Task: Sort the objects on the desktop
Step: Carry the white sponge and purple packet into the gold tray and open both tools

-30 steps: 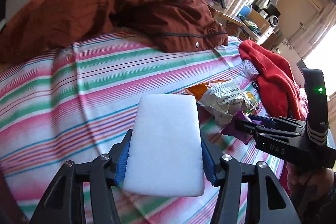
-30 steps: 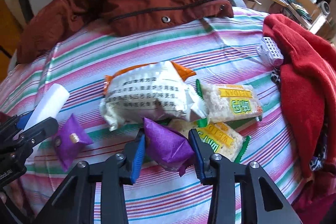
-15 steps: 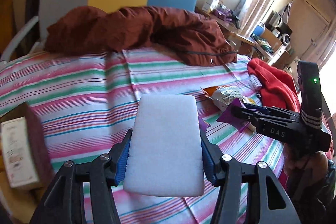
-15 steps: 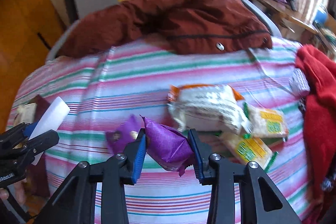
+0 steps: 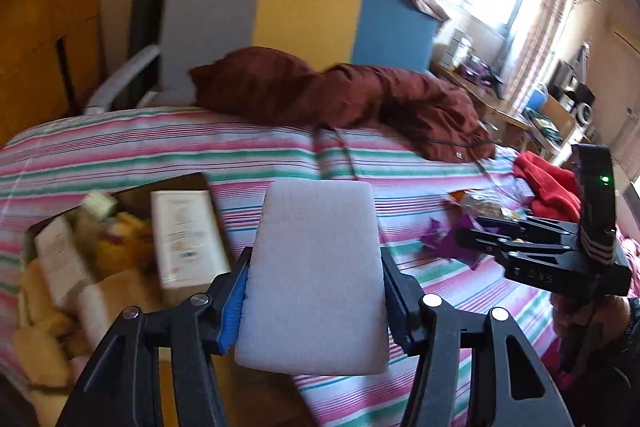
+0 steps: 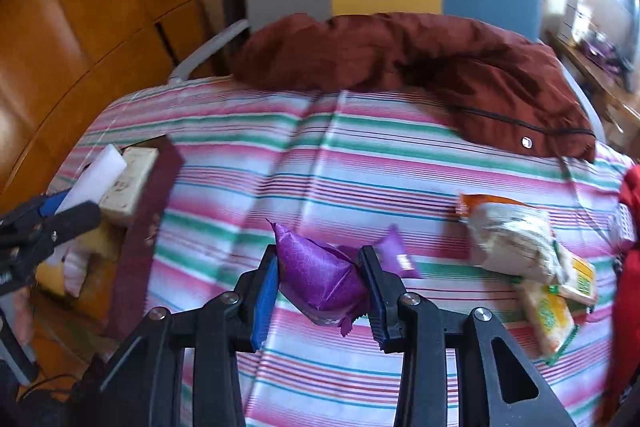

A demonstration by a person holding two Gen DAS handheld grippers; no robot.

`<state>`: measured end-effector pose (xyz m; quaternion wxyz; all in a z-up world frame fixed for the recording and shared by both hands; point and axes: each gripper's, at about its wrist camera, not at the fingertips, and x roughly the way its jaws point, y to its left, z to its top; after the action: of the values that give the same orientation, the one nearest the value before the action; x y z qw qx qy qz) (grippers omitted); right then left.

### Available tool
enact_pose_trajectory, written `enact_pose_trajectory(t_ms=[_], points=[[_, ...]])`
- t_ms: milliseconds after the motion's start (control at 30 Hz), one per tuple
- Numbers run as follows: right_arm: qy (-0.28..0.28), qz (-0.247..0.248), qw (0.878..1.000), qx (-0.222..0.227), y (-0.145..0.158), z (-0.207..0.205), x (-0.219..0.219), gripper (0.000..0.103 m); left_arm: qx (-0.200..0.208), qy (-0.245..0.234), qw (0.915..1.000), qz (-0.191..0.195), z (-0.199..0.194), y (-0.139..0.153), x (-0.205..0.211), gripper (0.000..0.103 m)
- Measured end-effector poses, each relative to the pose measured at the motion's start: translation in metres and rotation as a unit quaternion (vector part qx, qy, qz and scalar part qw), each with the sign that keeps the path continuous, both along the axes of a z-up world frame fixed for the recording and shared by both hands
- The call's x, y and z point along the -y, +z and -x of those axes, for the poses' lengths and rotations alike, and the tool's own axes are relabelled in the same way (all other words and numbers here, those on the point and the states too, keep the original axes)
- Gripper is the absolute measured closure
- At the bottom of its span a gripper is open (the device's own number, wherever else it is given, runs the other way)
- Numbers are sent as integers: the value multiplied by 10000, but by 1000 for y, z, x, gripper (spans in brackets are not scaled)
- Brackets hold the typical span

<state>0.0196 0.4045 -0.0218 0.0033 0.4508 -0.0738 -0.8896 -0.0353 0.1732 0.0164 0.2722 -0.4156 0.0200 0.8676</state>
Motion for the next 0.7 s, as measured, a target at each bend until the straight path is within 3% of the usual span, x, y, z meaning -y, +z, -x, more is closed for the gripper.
enact_pose_trajectory(t_ms=[367, 700], points=[[921, 430, 9945, -263, 26, 9, 91, 64, -462, 858, 9948, 303, -18, 9, 84, 45], [1652, 672, 9839, -94, 17, 18, 174, 64, -424, 1420, 9880, 436, -29, -4, 137, 45]])
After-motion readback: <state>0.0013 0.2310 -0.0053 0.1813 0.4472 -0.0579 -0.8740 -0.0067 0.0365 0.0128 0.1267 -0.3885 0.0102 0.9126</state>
